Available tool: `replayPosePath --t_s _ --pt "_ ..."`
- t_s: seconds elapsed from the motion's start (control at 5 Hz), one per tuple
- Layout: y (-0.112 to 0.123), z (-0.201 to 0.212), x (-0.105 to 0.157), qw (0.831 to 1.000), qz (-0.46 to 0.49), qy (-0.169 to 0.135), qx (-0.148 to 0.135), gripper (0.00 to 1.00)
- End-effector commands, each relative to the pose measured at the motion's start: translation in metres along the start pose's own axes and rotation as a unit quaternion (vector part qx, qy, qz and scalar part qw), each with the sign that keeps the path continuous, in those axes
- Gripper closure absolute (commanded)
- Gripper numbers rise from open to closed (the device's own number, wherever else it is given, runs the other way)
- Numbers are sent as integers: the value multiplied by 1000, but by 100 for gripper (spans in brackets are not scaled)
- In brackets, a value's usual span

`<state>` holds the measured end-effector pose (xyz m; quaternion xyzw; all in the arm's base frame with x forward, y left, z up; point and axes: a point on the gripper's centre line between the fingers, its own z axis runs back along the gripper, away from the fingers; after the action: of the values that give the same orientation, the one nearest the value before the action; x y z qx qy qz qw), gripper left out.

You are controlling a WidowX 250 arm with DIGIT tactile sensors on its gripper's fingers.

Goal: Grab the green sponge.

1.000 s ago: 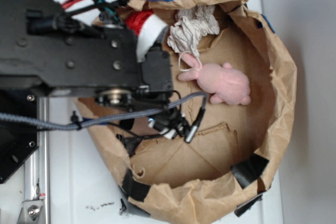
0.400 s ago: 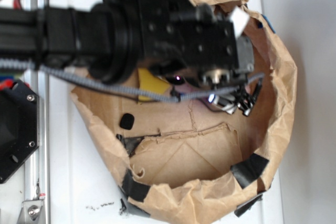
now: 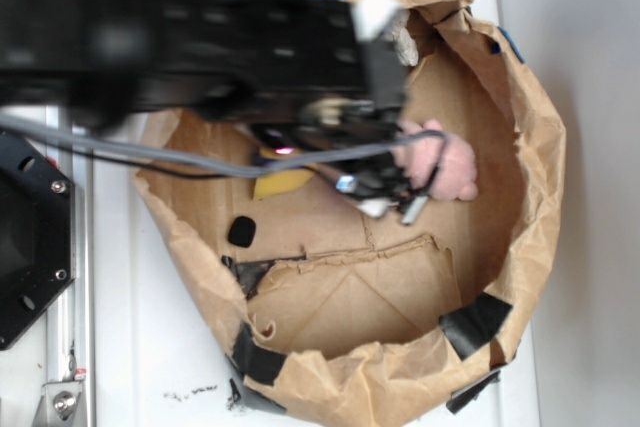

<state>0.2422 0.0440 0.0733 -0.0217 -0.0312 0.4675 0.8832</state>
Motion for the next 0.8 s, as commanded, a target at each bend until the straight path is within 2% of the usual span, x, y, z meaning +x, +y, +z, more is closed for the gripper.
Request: replayPosePath --t_s 0.0,0.2,0.4,0.6 --pt "28 21 6 1000 -1 -8 -17 0" --pt "25 17 13 1000 -2 -11 -13 0" --pt "28 5 13 1000 2 -27 -7 0" --pt "23 -13 13 999 15 -29 -30 0"
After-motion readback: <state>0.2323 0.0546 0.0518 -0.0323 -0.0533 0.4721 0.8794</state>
